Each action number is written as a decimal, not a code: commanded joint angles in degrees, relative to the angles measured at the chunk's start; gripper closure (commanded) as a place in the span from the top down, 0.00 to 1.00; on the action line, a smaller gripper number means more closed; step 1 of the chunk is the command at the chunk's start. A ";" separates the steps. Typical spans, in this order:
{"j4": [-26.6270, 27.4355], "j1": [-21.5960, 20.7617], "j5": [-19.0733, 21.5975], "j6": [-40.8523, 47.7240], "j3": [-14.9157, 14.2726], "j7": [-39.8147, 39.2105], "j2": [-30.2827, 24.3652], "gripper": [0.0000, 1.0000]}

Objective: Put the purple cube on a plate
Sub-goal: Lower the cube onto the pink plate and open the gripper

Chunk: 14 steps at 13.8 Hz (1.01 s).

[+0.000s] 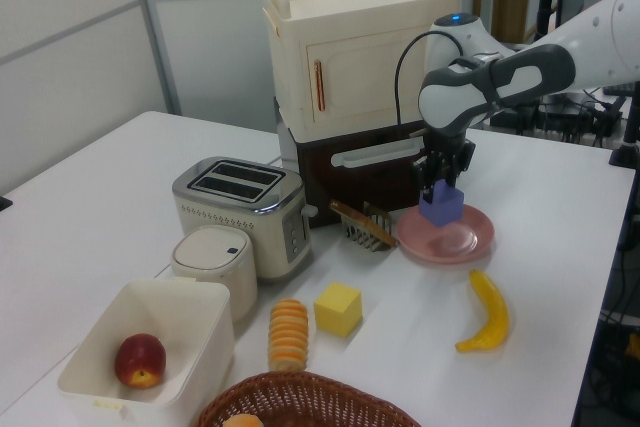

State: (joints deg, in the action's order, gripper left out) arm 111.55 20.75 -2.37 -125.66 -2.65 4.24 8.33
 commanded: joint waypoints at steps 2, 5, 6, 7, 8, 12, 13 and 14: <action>0.25 -0.36 -0.70 -2.12 -1.83 -1.52 2.20 0.36; 0.25 -0.36 -1.58 -3.35 -2.71 -1.78 3.26 0.36; 0.34 -0.36 -1.67 -3.88 -2.71 -2.39 3.44 0.36; 0.34 -0.36 -1.67 -4.06 -3.06 -2.66 4.05 0.36; 0.25 -0.36 -1.67 -4.06 -3.06 -2.66 4.06 0.60; 0.34 -0.54 -3.08 -3.97 -3.06 -1.96 4.15 1.00; 0.34 -0.62 -3.08 -3.97 -3.06 -1.96 4.15 1.00; 0.25 -0.62 -3.08 -3.89 -3.06 -1.96 4.15 1.00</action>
State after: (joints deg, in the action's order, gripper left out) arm 111.47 20.76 -4.76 -128.61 -5.16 2.69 12.84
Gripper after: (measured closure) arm 0.018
